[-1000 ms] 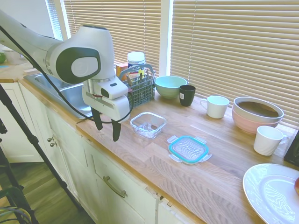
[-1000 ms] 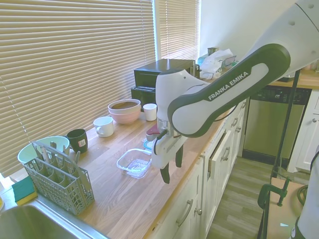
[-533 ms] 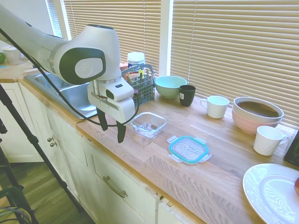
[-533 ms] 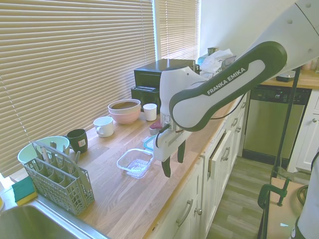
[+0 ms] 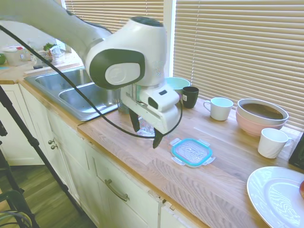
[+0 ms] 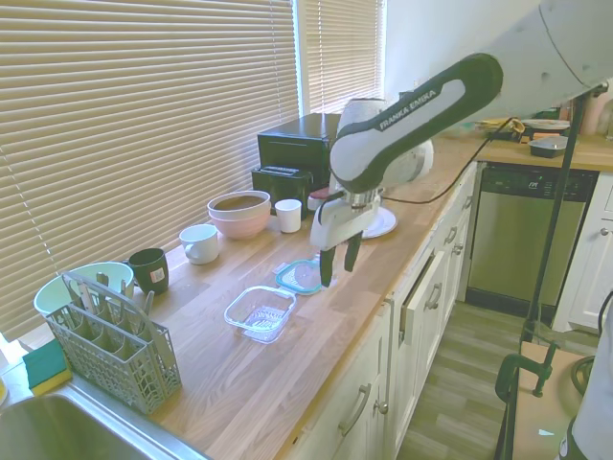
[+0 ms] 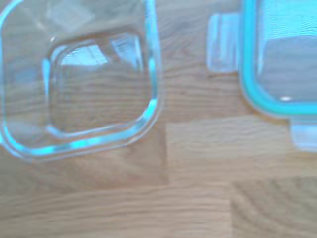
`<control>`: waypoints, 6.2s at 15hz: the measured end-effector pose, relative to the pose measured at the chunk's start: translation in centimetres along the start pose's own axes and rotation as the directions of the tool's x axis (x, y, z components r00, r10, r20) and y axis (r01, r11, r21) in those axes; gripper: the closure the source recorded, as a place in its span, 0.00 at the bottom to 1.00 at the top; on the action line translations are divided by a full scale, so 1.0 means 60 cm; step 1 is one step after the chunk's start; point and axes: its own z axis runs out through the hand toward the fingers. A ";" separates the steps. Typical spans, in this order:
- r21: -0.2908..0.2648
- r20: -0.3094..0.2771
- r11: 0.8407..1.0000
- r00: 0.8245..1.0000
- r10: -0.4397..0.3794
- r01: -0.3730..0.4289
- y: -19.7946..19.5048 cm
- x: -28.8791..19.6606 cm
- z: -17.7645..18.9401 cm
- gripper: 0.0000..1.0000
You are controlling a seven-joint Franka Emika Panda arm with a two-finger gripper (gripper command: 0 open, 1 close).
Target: Cover the lid of the food container
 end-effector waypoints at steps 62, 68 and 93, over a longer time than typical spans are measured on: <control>0.117 0.257 0.992 0.966 0.019 -0.050 0.017 0.354 0.160 1.00; 0.119 0.256 0.992 0.967 0.018 -0.049 0.015 0.353 0.159 1.00; 0.131 0.074 0.987 0.991 -0.108 0.098 -0.076 0.163 -0.127 1.00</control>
